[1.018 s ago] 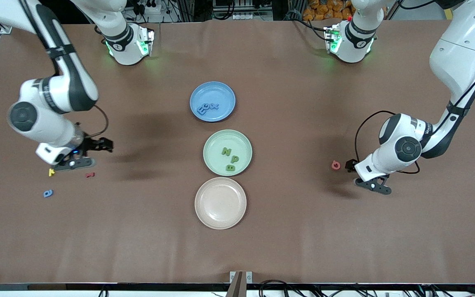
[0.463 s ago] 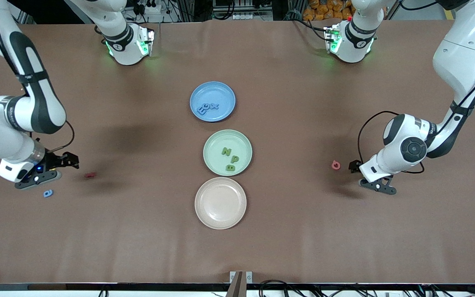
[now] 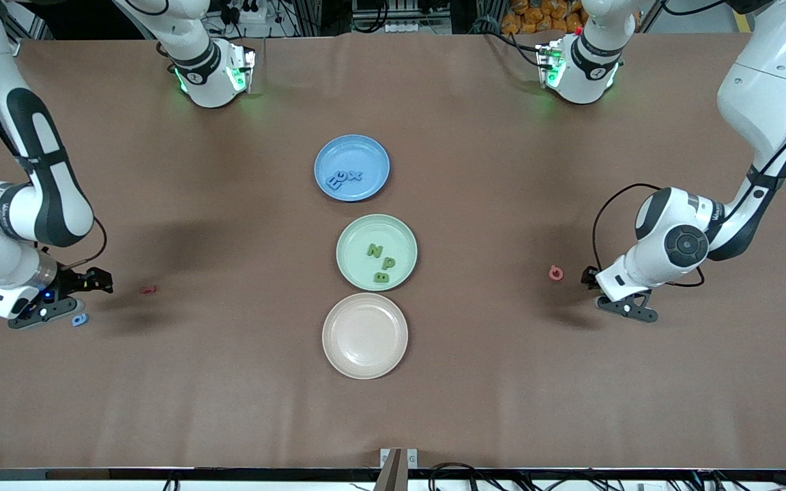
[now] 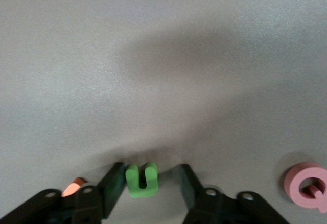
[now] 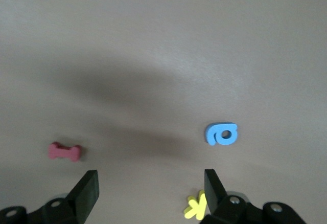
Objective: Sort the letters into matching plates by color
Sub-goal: 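Grasp a blue letter with the right gripper while the left grasps green u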
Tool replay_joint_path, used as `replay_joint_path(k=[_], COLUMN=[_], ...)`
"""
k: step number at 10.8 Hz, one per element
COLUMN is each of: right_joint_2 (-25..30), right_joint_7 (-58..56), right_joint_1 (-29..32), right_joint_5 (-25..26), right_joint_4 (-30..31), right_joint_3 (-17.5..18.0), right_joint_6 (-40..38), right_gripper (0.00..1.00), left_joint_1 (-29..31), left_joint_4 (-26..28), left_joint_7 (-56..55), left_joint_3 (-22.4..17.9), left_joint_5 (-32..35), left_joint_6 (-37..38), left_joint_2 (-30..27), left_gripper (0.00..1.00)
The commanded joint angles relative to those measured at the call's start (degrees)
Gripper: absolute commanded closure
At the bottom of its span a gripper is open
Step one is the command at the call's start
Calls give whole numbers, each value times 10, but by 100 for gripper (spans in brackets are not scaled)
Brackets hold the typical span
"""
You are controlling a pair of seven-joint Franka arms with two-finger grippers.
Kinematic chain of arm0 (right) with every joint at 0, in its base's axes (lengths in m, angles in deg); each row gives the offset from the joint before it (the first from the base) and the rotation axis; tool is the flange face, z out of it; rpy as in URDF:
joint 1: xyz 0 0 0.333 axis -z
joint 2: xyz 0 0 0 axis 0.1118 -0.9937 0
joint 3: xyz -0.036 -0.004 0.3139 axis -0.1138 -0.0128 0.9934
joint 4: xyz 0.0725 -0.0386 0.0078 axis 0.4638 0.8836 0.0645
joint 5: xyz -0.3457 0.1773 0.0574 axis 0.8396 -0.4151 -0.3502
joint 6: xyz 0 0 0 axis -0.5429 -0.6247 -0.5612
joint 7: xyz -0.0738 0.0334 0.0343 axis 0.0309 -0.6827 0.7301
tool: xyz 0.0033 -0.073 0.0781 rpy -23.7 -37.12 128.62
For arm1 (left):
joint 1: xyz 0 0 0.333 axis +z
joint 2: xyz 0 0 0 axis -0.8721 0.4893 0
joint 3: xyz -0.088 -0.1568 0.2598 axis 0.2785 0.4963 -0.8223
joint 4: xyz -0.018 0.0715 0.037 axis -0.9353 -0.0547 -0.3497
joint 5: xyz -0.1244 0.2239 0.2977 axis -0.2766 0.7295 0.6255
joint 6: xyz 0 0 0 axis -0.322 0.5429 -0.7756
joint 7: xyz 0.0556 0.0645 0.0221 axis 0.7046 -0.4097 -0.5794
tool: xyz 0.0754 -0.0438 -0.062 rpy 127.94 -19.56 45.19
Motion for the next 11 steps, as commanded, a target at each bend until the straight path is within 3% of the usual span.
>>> replay_joint_path(k=[1, 4, 6, 9, 11], right_joint_2=[-53, -108, -124, -150, -161], right_joint_7=[-42, -98, -120, -146, -186], right_joint_1=[-13, -9, 0, 1, 1], right_joint_5=[-41, -68, -70, -90, -110], right_joint_4=[-68, -154, -177, -221, -238], right_joint_3=[-30, -30, -30, -39, -51], right_joint_6=[-20, -85, -92, -127, -130], right_gripper=[10, 10, 12, 13, 20], left_joint_1=[7, 6, 1, -54, -88], left_joint_4=[10, 8, 3, -39, -56], left_joint_7=[-10, -11, -35, -123, -179], left_joint_3=[3, 4, 7, 8, 8], left_joint_5=[11, 11, 9, -1, -2], left_joint_6=[-8, -7, -7, -7, -7], left_joint_2=[3, 1, -2, 5, 12], left_gripper=[100, 100, 100, 100, 100])
